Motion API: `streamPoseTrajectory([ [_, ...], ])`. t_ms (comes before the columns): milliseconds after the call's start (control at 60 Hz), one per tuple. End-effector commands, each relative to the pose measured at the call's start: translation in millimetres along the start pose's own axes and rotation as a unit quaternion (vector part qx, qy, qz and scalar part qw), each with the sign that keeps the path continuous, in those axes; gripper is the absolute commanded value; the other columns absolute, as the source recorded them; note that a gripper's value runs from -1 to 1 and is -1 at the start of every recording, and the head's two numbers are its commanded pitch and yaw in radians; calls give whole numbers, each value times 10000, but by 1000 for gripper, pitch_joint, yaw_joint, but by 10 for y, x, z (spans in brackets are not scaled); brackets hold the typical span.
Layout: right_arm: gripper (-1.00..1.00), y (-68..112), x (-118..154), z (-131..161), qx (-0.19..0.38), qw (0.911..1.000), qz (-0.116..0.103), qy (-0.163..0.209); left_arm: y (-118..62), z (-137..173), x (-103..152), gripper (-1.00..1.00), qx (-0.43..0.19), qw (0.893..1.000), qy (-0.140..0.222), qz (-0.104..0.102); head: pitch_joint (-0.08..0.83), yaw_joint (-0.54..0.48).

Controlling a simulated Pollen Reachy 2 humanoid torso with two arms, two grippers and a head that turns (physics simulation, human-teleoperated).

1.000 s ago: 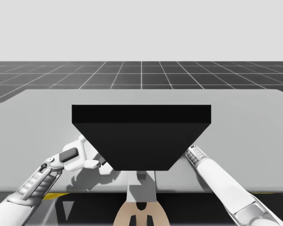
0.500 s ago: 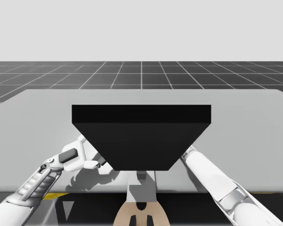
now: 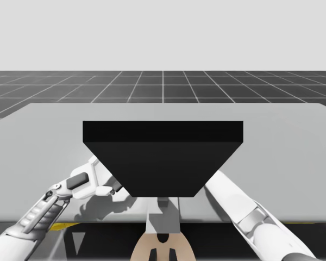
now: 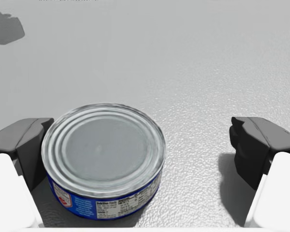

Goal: Reach around the screen and pick up the object behind it.

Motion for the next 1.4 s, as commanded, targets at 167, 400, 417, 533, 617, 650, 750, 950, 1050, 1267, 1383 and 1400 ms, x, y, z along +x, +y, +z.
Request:
streamPoseTrajectory([
  [167,973,100,-154,219,-389,9989,24,246,-2,21,-15,-1000,28,10000,0,0,197,-35],
  [400,973,91,-166,658,-677,9976,-36,136,-8,19,-16,-1000,57,10000,5,1,195,-42],
  [417,977,88,-163,688,-697,9975,-18,124,-6,21,-16,-1000,65,10000,6,1,195,-42],
  [533,988,77,-99,1049,-990,9950,117,57,41,56,-29,-1000,245,9997,-26,31,196,-46],
  [617,980,66,-19,1373,-1226,9923,180,-47,117,77,-63,-1000,487,9986,-126,141,196,-48],
  [650,979,63,-6,1444,-1268,9918,179,-56,130,81,-72,-1000,520,9984,-142,173,195,-49],
  [750,984,50,27,1756,-1518,9882,208,-82,179,89,-113,-1000,689,9972,-171,239,192,-54],
  [950,976,22,72,2189,-1985,9794,301,-220,259,92,-147,-1000,1036,9939,-249,300,189,-60],
  [1050,983,-23,94,2361,-2270,9726,421,-274,317,107,-161,-1000,1319,9902,-333,317,186,-65],
  [1267,1000,-104,555,2672,-2775,9542,783,-795,350,120,-157,-1000,1437,9883,-389,341,185,-63],
  [1383,1000,-121,915,2802,-3004,9420,1055,-1064,350,122,-157,-1000,1435,9883,-396,335,185,-63],
  [1400,1000,-125,1037,2847,-3103,9364,1159,-1157,350,123,-156,-1000,1442,9882,-399,330,184,-63],
])
